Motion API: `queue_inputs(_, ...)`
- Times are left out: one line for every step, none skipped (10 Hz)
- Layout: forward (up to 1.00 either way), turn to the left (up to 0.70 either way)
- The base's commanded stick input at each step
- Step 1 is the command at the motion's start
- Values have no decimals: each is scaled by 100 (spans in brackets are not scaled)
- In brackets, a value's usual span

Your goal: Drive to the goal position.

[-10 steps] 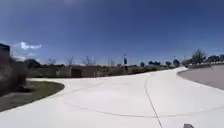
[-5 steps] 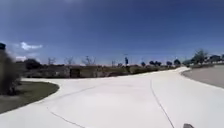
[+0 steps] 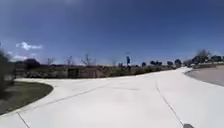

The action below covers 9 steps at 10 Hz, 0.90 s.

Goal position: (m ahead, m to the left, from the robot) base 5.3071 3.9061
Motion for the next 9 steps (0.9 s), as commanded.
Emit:
queue_inputs(85,10)
queue_inputs(85,19)
queue_inputs(85,28)
queue_inputs(85,34)
queue_inputs(85,34)
queue_inputs(85,34)
queue_inputs(85,30)
queue_inputs(85,22)
queue_inputs(85,14)
